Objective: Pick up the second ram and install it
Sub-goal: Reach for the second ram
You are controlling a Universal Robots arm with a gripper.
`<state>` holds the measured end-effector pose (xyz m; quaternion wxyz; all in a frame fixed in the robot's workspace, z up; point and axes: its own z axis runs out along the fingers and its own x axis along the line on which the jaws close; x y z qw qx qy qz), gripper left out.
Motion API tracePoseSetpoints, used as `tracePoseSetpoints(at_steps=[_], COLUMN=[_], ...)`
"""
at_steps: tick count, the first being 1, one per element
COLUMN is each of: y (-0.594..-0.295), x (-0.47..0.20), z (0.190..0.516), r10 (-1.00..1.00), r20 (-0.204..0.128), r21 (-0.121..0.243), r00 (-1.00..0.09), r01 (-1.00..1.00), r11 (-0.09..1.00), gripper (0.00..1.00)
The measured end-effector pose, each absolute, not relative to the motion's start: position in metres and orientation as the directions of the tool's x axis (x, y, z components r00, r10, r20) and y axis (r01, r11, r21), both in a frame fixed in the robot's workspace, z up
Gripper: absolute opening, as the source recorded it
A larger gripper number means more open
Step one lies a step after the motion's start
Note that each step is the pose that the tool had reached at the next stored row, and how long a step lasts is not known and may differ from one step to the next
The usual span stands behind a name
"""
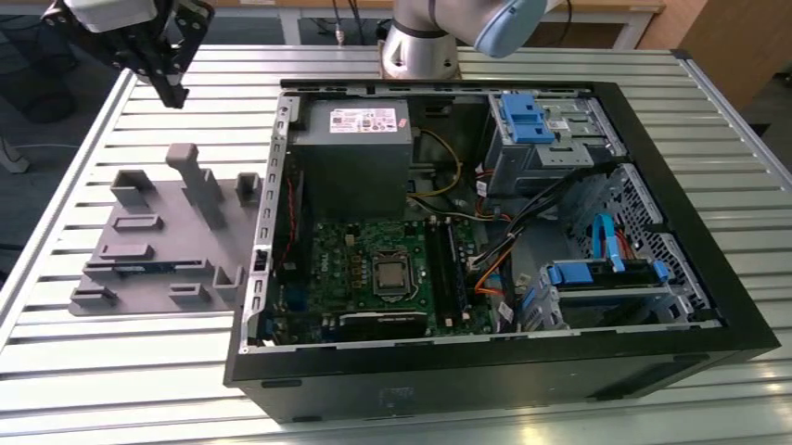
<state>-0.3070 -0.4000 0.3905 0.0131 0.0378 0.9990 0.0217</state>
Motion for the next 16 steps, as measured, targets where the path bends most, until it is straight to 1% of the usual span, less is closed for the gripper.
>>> tracePoseSetpoints(at_steps=[2,4,6,7,16], y=[-0.401,-0.401,-0.401,-0.401,-0.407], x=[-0.312,-0.312,-0.312,-0.312,-0.346], z=[0.390,0.390,0.390,0.390,0.388], r10=[0.076,0.075,0.074,0.074,0.074], r20=[-0.025,-0.029,-0.035,-0.035,-0.035], r21=[0.041,0.015,-0.021,-0.029,-0.030], r00=[-0.997,-0.997,-0.997,-0.997,-0.997], r01=[0.075,0.075,0.075,0.075,0.075], r11=[0.996,0.997,0.997,0.997,0.997], gripper=[0.11,0.11,0.11,0.11,0.11])
